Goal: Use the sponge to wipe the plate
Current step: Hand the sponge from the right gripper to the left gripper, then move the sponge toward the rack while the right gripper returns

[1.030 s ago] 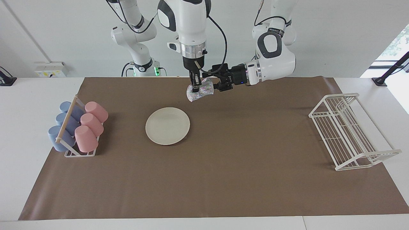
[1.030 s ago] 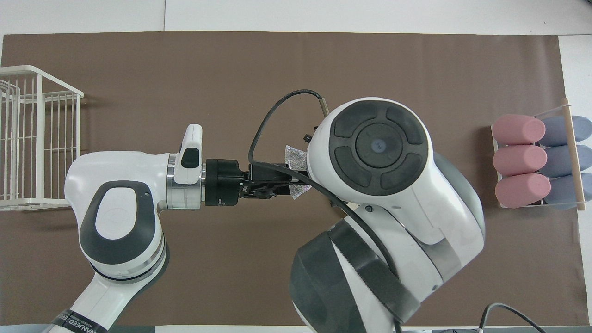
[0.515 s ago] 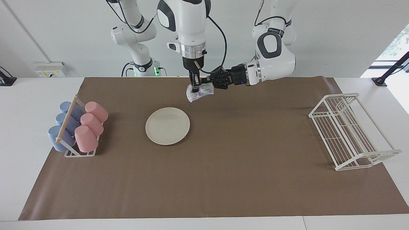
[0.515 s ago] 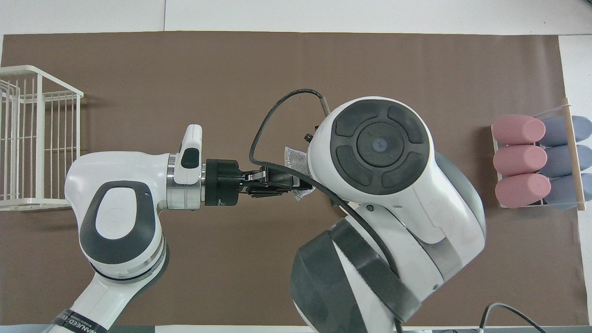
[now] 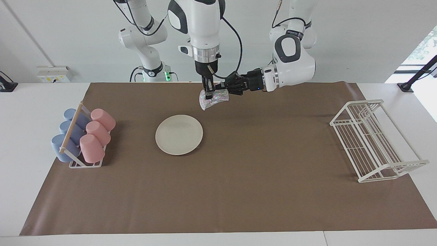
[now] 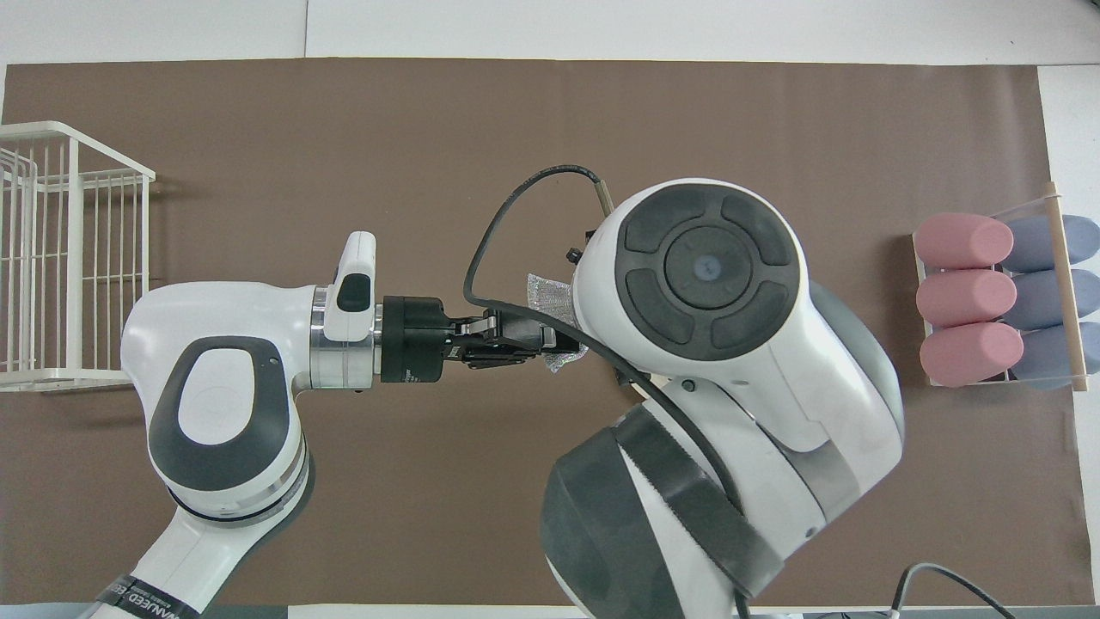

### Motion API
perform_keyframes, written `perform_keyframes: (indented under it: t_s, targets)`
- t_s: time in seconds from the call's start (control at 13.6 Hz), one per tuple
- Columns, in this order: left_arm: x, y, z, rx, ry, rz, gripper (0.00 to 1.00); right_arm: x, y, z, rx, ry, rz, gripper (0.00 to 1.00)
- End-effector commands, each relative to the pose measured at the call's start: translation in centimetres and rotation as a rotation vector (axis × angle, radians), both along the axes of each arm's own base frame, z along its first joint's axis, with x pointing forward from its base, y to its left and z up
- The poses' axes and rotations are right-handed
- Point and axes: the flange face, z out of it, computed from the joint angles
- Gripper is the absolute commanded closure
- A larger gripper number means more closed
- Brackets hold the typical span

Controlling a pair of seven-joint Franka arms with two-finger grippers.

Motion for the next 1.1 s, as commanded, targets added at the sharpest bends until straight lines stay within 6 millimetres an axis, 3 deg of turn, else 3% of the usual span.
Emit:
perform_keyframes:
  t_s: [0.0,0.15,0.44,0.74,0.88,1.03]
  targets:
    - [-0.4,0.3,-0.1,-0.005,0.014,0.018,1.00,1.0,-2.7,0.7,-0.022,-0.011,0.023,0.00]
    - [-0.4,0.4,-0.1,-0.006,0.016,0.020,1.00,1.8,-5.7,1.1,-0.050,-0.011,0.195,0.00]
    - [0.4,1.9,-0.4,0.039,0.026,0.033,1.00,3.2,-14.8,1.6,-0.123,0.025,0.595,0.00]
    - [2.2,6.4,-0.3,0.217,0.036,0.035,1.00,4.1,-25.0,3.1,-0.159,0.077,0.958,0.00]
    - [3.4,8.7,1.0,0.362,0.036,0.013,1.00,4.1,-30.2,2.8,-0.136,0.145,1.090,0.00]
    - [4.3,10.2,1.5,0.498,0.035,-0.001,1.00,4.2,-33.9,2.9,-0.129,0.150,1.196,0.00]
